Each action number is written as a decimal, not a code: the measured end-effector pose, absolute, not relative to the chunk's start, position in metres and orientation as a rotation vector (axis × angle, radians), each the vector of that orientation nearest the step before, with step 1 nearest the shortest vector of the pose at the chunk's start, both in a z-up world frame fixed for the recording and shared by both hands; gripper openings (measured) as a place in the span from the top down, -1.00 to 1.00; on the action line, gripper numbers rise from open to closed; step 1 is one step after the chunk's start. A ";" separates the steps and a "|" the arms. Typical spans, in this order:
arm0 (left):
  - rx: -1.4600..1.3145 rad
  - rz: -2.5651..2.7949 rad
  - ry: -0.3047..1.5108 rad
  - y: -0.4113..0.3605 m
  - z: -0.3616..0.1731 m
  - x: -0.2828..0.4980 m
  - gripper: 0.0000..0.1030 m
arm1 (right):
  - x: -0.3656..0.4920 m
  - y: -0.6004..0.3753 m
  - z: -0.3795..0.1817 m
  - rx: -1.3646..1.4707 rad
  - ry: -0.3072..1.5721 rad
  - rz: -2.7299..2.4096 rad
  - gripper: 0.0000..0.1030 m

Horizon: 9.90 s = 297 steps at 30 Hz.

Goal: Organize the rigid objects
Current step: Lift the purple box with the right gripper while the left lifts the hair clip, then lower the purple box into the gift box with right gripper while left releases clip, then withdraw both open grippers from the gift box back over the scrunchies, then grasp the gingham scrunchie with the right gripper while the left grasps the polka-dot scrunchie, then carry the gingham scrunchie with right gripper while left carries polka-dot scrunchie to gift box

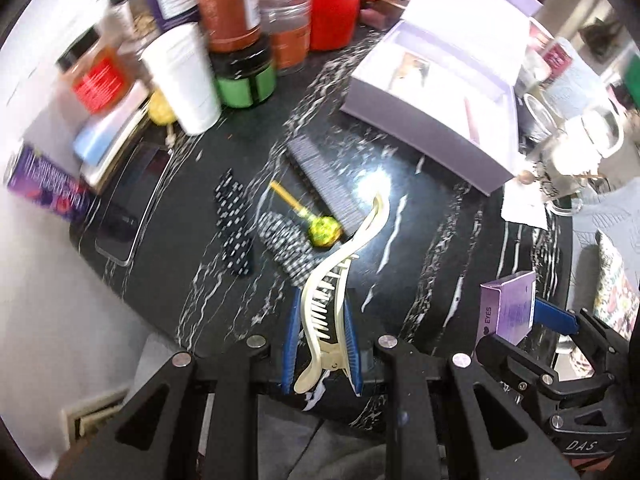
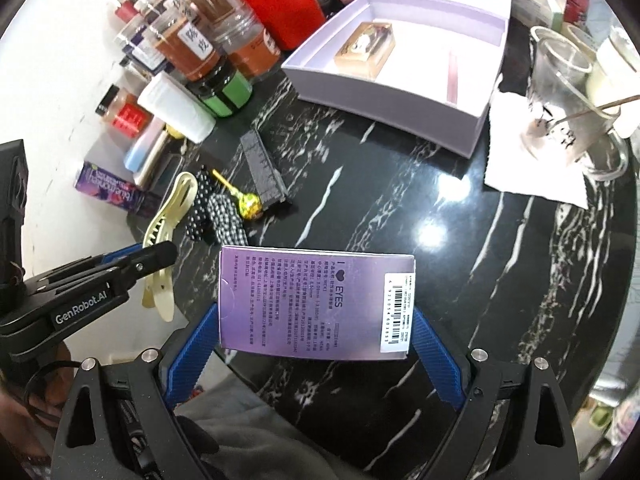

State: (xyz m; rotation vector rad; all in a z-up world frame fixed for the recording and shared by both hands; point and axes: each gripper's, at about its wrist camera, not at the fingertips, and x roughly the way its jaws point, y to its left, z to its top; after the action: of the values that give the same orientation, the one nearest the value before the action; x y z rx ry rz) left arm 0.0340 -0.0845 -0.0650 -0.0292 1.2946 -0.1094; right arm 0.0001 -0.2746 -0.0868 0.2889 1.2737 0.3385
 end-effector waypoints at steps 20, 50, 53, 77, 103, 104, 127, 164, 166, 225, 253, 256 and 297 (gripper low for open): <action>0.092 -0.355 1.277 -0.121 -0.046 0.130 0.60 | 0.048 -0.300 -0.061 0.420 1.219 0.145 -0.82; 0.092 -0.489 1.297 -0.174 -0.066 0.264 0.60 | 0.175 -0.335 -0.072 0.345 1.203 0.026 -0.82; 0.095 -0.509 1.288 -0.182 -0.071 0.278 0.60 | 0.190 -0.338 -0.079 0.317 1.216 0.027 -0.82; 0.132 -0.587 1.321 -0.211 -0.100 0.307 0.60 | 0.246 -0.342 -0.109 0.119 1.261 0.033 -0.83; 0.093 -0.472 1.266 -0.189 -0.061 0.263 -0.62 | 0.189 -0.340 -0.053 0.071 1.191 -0.047 -0.86; 0.092 -0.467 1.261 -0.186 -0.058 0.259 -0.62 | 0.186 -0.338 -0.050 0.072 1.186 -0.044 -0.86; 0.013 -0.253 1.189 -0.107 -0.012 0.172 -0.62 | 0.131 -0.289 -0.015 0.075 1.097 0.078 -0.86; -0.165 -0.012 1.156 -0.051 -0.011 0.030 -0.62 | 0.032 -0.260 -0.021 0.004 1.117 0.340 -0.86; -0.180 -0.008 1.148 -0.044 -0.011 0.025 -0.62 | 0.031 -0.254 -0.024 -0.007 1.124 0.359 -0.86; -0.195 -0.057 1.376 0.033 -0.146 0.078 -0.62 | 0.060 -0.116 -0.154 -0.128 1.363 0.564 0.62; -0.078 -0.065 1.384 -0.019 -0.169 0.112 0.56 | 0.048 -0.178 -0.149 -0.154 1.368 0.506 0.41; -0.083 -0.059 1.393 -0.012 -0.168 0.107 0.56 | 0.051 -0.173 -0.149 -0.165 1.349 0.501 0.34; -0.044 -0.007 1.338 -0.003 -0.168 0.084 0.55 | 0.042 -0.167 -0.150 -0.161 1.343 0.542 0.63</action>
State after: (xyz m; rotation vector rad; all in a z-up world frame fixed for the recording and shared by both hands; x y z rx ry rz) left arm 0.0838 -0.0034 -0.1675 -0.0443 1.3382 -0.0068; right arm 0.0418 -0.1675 -0.1496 -0.1613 1.3430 0.5419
